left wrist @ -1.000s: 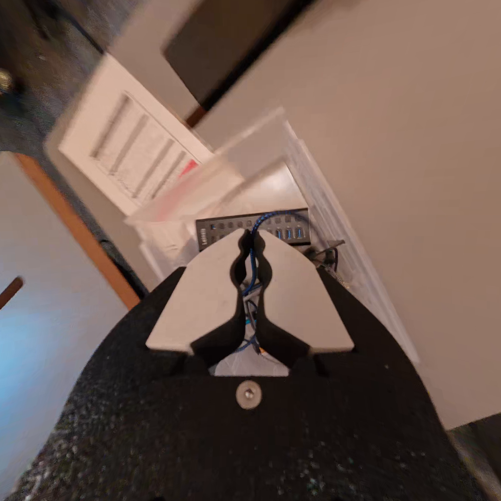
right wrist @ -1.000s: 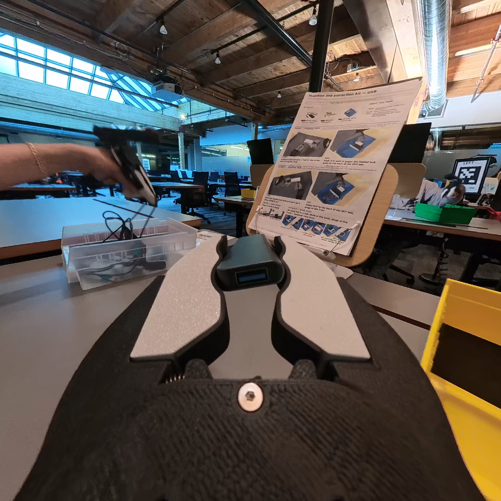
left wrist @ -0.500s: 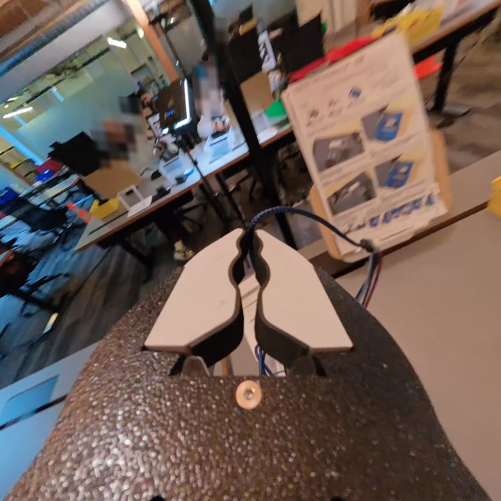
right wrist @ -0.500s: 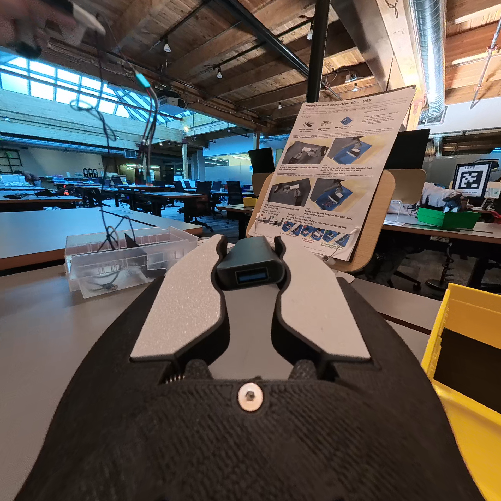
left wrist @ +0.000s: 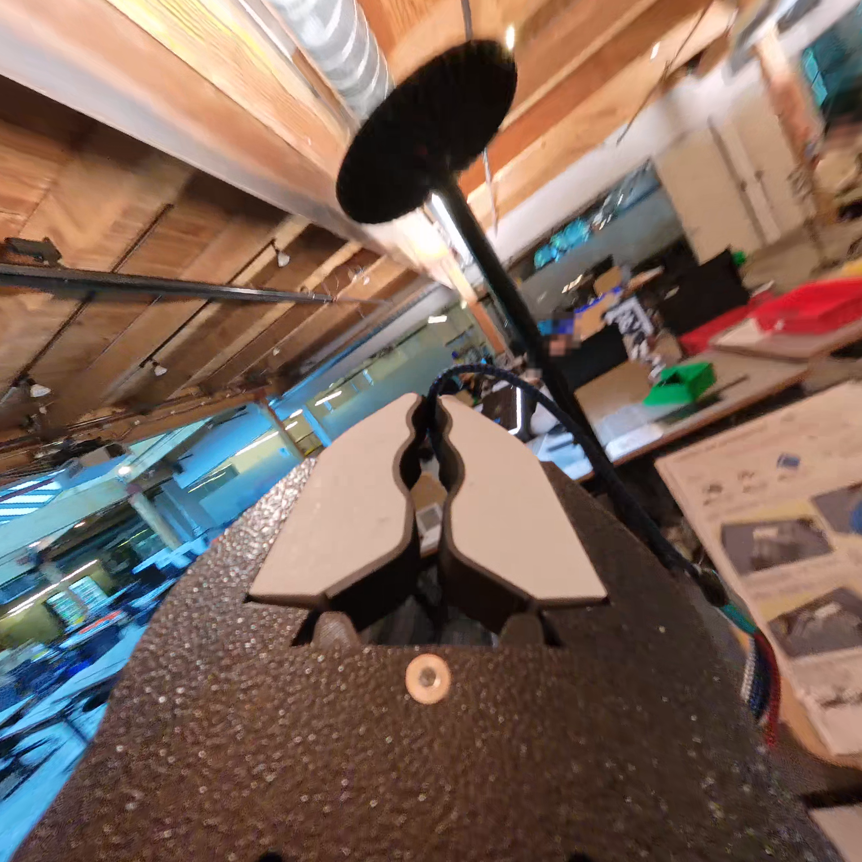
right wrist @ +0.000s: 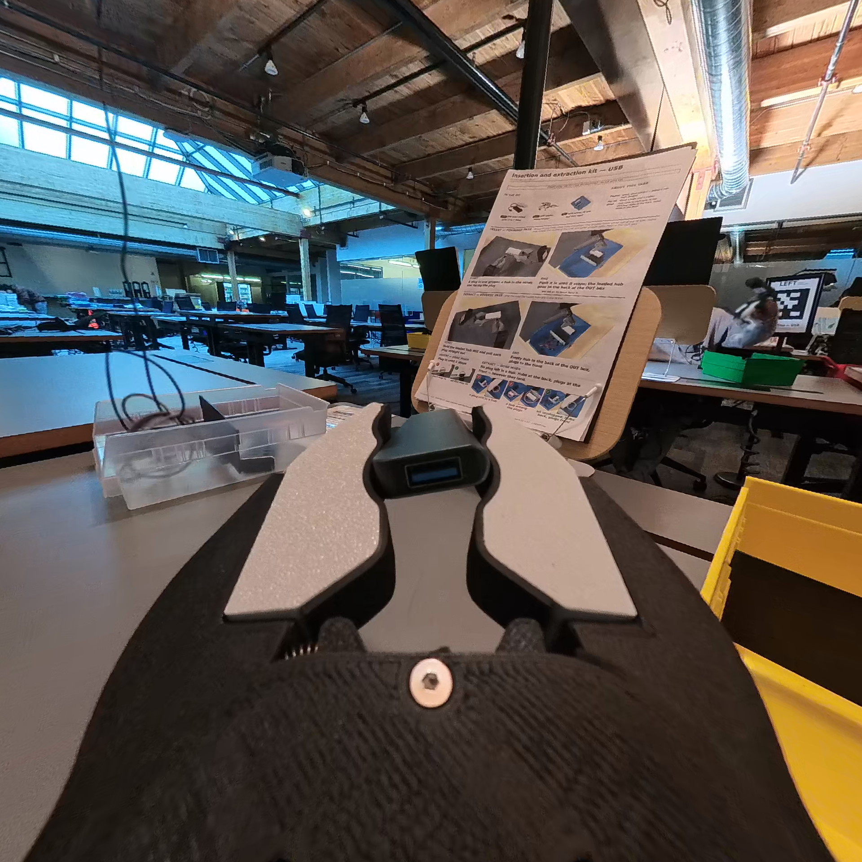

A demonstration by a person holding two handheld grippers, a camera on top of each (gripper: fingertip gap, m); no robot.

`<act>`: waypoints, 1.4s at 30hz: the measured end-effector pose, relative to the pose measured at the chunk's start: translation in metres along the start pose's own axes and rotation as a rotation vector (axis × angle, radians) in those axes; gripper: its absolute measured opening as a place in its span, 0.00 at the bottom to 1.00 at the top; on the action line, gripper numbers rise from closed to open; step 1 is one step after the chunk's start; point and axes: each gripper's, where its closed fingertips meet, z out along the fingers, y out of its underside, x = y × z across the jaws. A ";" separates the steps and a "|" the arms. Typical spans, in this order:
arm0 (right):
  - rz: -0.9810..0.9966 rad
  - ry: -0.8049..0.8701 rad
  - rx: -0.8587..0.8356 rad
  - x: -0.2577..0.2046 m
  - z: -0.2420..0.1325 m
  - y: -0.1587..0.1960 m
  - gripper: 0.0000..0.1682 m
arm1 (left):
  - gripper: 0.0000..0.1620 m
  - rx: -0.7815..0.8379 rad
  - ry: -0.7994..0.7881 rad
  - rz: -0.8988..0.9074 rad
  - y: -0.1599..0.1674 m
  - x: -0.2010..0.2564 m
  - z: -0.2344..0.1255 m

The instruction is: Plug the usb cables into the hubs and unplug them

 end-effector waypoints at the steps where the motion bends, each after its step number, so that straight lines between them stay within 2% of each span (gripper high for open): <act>1: 0.001 -0.002 0.000 0.000 0.000 0.000 0.21 | 0.01 0.037 0.013 -0.034 -0.016 -0.002 -0.003; 4: 0.003 -0.004 -0.002 0.001 0.001 0.002 0.21 | 0.01 0.077 0.182 -0.130 -0.045 0.025 -0.010; 7: 0.005 0.002 0.010 0.005 0.001 -0.001 0.21 | 0.01 -0.014 0.415 -0.076 -0.026 0.100 -0.008; 11: 0.015 0.021 0.033 0.013 -0.005 -0.006 0.21 | 0.01 -0.147 0.761 0.007 0.054 0.243 -0.034; 17: 0.005 0.070 0.027 0.027 -0.026 -0.008 0.21 | 0.01 -0.324 1.097 0.195 0.213 0.444 -0.131; 21: -0.003 0.097 0.024 0.036 -0.035 -0.009 0.21 | 0.01 -0.439 1.189 0.276 0.312 0.545 -0.187; 25: -0.012 0.105 0.018 0.040 -0.037 -0.008 0.21 | 0.01 -0.488 1.235 0.244 0.374 0.606 -0.217; 27: -0.015 0.120 0.020 0.045 -0.039 -0.009 0.21 | 0.05 -0.528 1.247 0.245 0.400 0.617 -0.225; 29: 0.000 0.123 0.033 0.050 -0.042 -0.011 0.21 | 0.25 -0.600 1.258 0.224 0.421 0.612 -0.234; 32: -0.015 0.128 0.022 0.053 -0.045 -0.011 0.21 | 0.39 -0.649 1.254 0.029 0.421 0.580 -0.243; 33: -0.017 0.128 0.020 0.053 -0.046 -0.011 0.21 | 0.40 -0.650 1.213 -0.042 0.417 0.561 -0.241; 35: -0.011 0.125 0.022 0.053 -0.046 -0.009 0.21 | 0.29 -0.675 0.986 -0.161 0.422 0.501 -0.224; 37: -0.004 0.118 0.022 0.052 -0.045 -0.007 0.21 | 0.27 -0.754 0.651 -0.311 0.445 0.426 -0.205; 39: 0.000 0.109 0.024 0.050 -0.041 -0.005 0.21 | 0.27 -0.852 0.408 -0.487 0.482 0.369 -0.205; 40: 0.005 0.101 0.025 0.048 -0.038 -0.004 0.21 | 0.29 -0.910 0.342 -0.564 0.502 0.353 -0.209; 42: 0.013 0.085 0.032 0.045 -0.033 -0.003 0.21 | 0.31 -1.018 0.314 -0.711 0.538 0.345 -0.217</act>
